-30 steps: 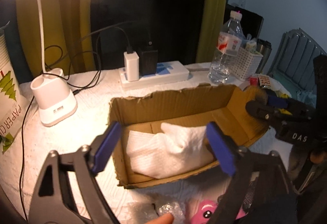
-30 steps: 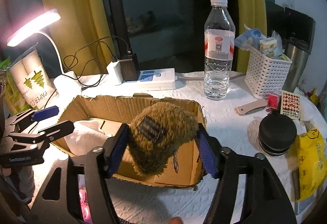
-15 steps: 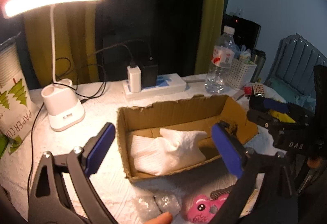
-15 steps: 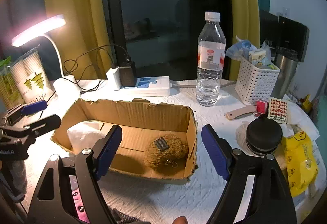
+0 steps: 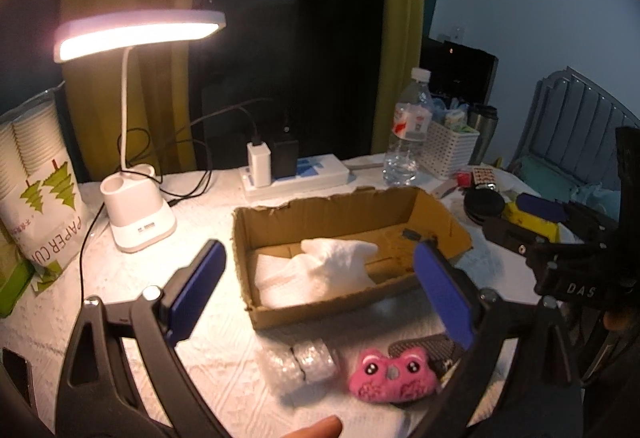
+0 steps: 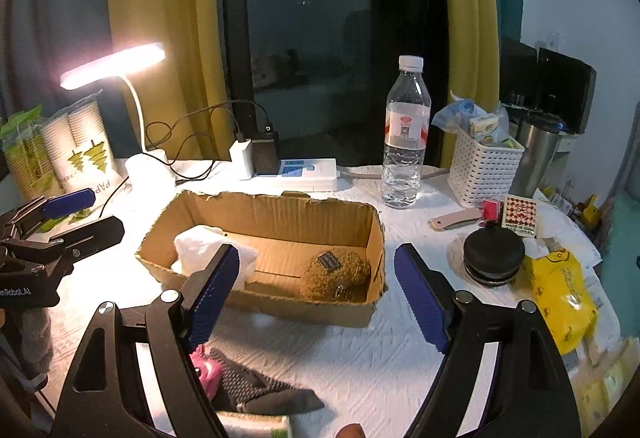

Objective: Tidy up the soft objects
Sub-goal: 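Withdraw both grippers from the box toward the remaining items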

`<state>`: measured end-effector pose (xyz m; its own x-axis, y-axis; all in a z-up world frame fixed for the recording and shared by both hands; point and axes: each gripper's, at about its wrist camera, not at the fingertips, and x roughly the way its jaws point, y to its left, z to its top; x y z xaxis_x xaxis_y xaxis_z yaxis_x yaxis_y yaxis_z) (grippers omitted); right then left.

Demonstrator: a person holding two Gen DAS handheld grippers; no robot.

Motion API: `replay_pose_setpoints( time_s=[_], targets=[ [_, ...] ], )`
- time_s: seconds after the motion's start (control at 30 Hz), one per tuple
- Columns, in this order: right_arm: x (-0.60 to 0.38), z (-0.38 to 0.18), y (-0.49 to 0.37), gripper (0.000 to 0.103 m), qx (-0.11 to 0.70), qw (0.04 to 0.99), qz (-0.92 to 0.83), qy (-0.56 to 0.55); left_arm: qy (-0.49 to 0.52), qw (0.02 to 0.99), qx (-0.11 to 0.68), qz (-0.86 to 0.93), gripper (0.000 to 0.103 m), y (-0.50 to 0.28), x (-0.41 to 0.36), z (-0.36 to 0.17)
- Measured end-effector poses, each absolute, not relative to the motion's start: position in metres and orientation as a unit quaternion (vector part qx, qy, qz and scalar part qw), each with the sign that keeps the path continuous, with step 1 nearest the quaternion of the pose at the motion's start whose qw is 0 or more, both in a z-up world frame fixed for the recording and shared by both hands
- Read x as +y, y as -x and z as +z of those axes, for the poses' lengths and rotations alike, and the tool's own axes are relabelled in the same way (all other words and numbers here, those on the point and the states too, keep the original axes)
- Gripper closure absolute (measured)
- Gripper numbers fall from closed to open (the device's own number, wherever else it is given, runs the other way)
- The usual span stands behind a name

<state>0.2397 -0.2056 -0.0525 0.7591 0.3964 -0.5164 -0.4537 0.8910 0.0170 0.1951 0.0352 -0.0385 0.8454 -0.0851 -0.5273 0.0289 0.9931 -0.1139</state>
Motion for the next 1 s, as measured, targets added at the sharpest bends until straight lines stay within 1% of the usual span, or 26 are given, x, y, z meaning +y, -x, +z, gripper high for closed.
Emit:
replay_pose_setpoints(
  time_s=[0.57, 1.0],
  targets=[
    [-0.216, -0.050, -0.181, 0.020, 0.253, 0.939, 0.226, 0.055, 0.050, 0.959, 0.278, -0.035, 0.007, -0.145, 0.026, -0.041],
    [-0.227, -0.078, -0.145, 0.020, 0.275, 0.934, 0.220, 0.055, 0.050, 0.953, 0.297, -0.044, 0.007, -0.114, 0.015, -0.063]
  ],
)
